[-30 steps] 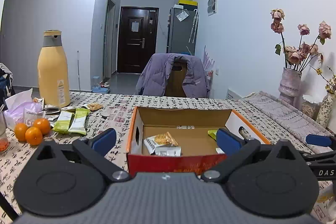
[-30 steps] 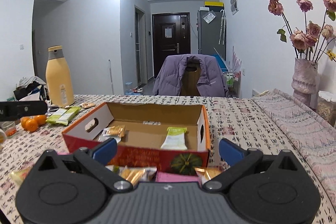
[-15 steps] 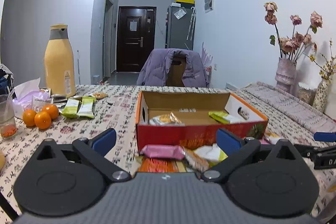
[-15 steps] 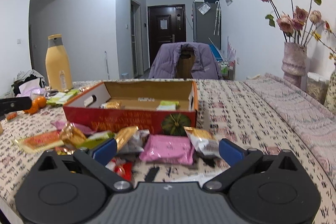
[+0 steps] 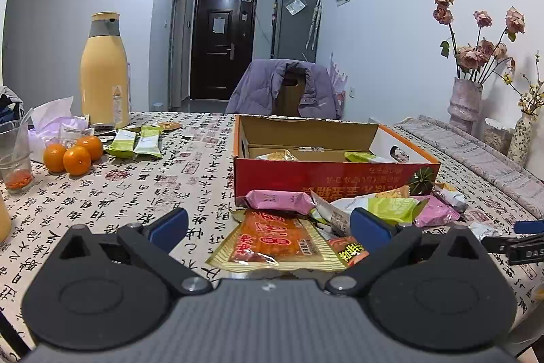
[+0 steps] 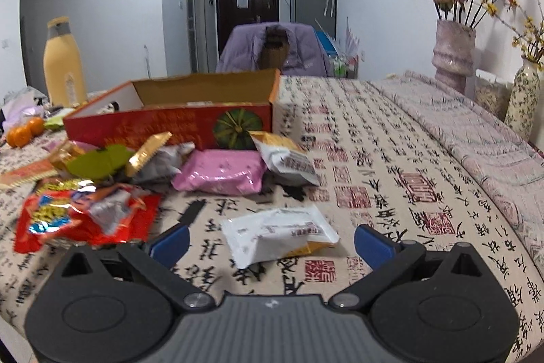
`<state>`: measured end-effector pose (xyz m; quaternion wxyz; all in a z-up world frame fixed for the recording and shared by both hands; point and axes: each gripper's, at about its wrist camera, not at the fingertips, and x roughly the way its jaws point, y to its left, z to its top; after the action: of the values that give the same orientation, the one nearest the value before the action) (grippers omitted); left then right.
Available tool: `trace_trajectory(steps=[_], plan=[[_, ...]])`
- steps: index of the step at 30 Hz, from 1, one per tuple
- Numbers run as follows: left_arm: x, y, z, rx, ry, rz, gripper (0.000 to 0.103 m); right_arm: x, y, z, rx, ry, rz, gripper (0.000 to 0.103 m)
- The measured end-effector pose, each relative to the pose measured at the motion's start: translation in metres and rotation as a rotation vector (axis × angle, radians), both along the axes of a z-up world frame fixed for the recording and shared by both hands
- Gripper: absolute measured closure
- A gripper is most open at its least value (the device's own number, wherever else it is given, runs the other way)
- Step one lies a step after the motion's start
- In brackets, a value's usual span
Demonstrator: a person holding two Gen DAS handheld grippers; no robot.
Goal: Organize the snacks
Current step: 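Lower the right gripper onto a white sachet and close it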
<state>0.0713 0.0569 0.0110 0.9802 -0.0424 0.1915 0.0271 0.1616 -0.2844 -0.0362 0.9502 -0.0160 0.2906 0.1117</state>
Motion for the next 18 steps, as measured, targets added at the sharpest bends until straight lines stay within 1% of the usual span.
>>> trace_trajectory(steps=[6,9,11,16,18], plan=[[0.003,-0.003,0.0,-0.001,0.008,-0.006,0.0,0.029,0.006,-0.007,-0.075,0.068,0.021,0.0],[0.004,-0.002,-0.001,-0.004,0.013,-0.002,0.0,0.045,0.006,-0.012,-0.088,0.118,0.026,0.001],[0.005,-0.001,-0.002,-0.008,0.02,0.002,0.0,0.048,0.005,-0.014,-0.074,0.127,0.038,0.002],[0.007,0.002,-0.003,-0.025,0.03,0.007,0.0,0.043,0.003,-0.016,-0.035,0.107,0.064,0.014],[0.008,0.002,-0.004,-0.031,0.033,0.006,0.0,0.038,0.003,-0.016,-0.029,0.09,0.072,0.026]])
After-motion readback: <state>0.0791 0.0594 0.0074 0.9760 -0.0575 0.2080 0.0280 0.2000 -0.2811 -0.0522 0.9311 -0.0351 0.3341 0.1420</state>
